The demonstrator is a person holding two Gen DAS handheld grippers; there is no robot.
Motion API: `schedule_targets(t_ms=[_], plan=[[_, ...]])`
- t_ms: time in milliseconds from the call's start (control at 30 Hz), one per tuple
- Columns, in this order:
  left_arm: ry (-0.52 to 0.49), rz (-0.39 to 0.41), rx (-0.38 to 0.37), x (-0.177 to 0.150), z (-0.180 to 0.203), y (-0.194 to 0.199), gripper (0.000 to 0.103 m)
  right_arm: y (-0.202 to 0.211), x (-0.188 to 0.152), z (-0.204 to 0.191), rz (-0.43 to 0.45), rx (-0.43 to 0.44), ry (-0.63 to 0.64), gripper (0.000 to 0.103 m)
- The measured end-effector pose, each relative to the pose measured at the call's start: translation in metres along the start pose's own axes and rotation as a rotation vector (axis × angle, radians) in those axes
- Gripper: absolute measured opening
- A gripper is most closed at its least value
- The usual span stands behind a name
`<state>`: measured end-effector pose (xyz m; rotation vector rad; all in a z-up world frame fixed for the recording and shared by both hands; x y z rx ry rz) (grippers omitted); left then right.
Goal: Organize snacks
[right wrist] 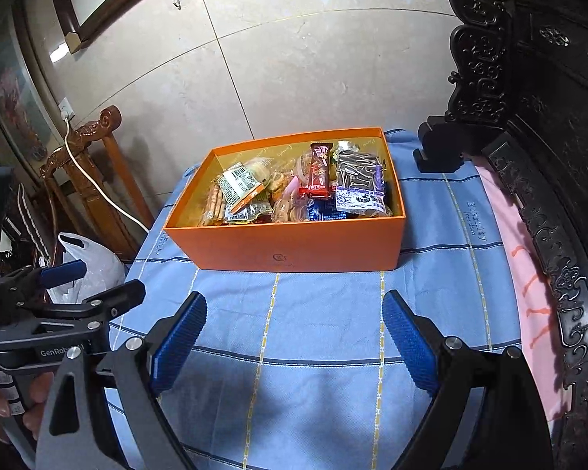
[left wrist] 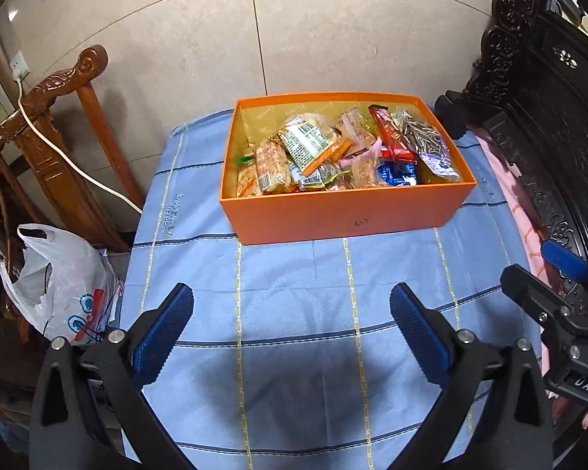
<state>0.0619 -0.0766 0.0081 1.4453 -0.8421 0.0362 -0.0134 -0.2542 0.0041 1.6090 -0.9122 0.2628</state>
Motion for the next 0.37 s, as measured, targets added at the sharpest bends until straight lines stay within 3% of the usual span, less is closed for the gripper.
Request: schedule_targets(t_ms=[367], plan=[[-0.015,-0.012,0.015,-0.0022,0.0040,0.0025,0.098,0.0006,-0.0011,0.0051,-0.005,-0.010,0.004,0.092]])
Point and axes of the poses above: each gripper's, at about its wrist camera, not at the fingertips, and y roughly against the way its jaws point, z to its right, x to its top, the point moved 5 cm from there along -y, roughly the way its jaws point, and after that the axes turned 6 degrees about -y, right-handed, at the moved point
